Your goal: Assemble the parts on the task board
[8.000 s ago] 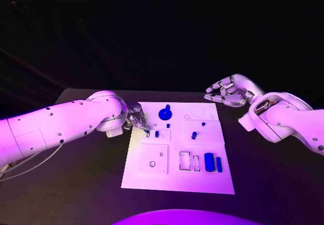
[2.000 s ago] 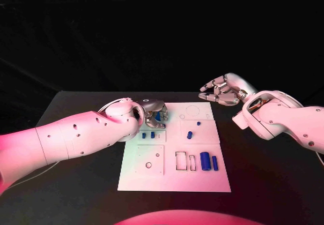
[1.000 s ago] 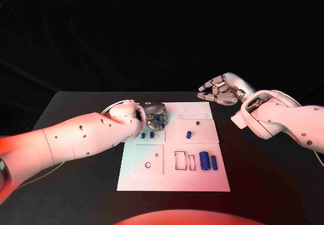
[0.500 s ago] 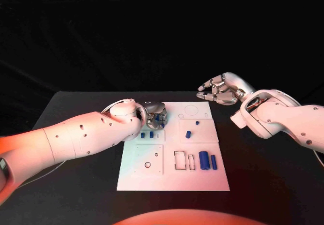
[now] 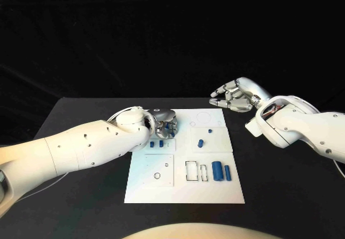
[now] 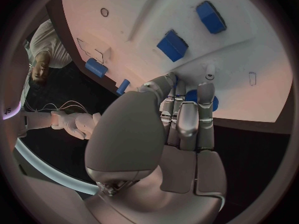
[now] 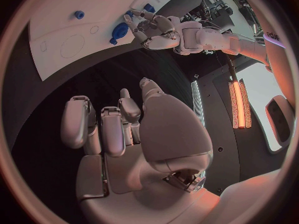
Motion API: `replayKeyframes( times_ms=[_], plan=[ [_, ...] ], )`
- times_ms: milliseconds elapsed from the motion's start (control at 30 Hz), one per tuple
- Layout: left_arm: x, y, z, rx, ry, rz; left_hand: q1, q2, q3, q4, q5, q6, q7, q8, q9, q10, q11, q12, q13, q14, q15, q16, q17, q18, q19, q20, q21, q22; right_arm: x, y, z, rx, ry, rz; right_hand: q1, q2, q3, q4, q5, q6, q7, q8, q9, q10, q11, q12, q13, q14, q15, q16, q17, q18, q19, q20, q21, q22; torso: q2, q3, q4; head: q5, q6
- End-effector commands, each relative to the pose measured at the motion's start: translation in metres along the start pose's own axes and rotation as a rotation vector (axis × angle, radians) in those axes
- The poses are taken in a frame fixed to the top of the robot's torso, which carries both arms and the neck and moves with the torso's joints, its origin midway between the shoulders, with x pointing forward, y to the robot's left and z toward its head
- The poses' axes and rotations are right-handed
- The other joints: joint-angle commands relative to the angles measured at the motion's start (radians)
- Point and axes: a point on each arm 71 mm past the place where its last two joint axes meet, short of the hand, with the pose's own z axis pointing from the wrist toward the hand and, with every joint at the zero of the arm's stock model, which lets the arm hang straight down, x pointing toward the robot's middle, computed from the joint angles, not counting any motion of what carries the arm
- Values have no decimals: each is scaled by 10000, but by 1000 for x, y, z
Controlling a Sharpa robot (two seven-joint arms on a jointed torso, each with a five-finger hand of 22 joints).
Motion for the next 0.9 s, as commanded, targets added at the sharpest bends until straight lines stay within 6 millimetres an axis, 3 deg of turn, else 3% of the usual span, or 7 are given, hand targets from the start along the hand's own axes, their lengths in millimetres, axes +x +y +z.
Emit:
replayKeyframes(
  times_ms=[33, 367, 667, 900],
  plan=[
    [-3, -3, -3, 195, -314, -194, -99, -21, 67, 13, 2, 64, -19, -60, -14, 73, 3, -55, -16, 56, 2, 70, 18, -93, 60, -1, 48, 16, 0, 1, 0, -113, 1, -28, 53, 77, 23, -13, 45, -50, 27, 32, -7, -31, 2, 23, 10, 458, -49, -57, 178, 111, -58, -14, -58, 360, -10, 0, 3, 9, 29],
    [-13, -5, -19, 495, -927, -563, -289, -118, 59, 18, 10, 90, -13, -152, -47, 122, 12, -189, -24, 67, 14, 71, -7, -107, 98, 3, 95, 85, -2, -2, 0, -84, -59, -57, 55, 78, 22, -12, 62, -42, 25, 42, -5, -32, 0, 15, 0, 456, -51, -70, 164, 118, -73, -15, -88, 341, -53, 2, 90, 13, 88],
    [-20, 11, -40, 111, -968, -788, -345, -136, 63, 17, 3, 133, -27, -169, -52, 173, 0, -224, -19, 84, 7, 80, -2, -122, 153, 3, 138, 162, -2, -3, 1, -55, -74, -67, 50, 78, 20, -8, 69, -41, 25, 45, -5, -25, 0, 20, 4, 459, -51, -65, 172, 116, -67, -15, -82, 347, -80, 8, 101, 9, 87],
    [-19, 28, -46, -381, -696, -856, -364, -143, 62, 20, -2, 142, -31, -175, -54, 184, -3, -236, -18, 83, 5, 76, -19, -121, 150, 3, 137, 157, -2, -3, 1, -45, -60, -65, 50, 78, 20, -8, 69, -41, 25, 45, -5, -25, 0, 20, 4, 459, -51, -65, 172, 116, -67, -15, -82, 347, -57, -8, 103, 31, 100]
  ],
)
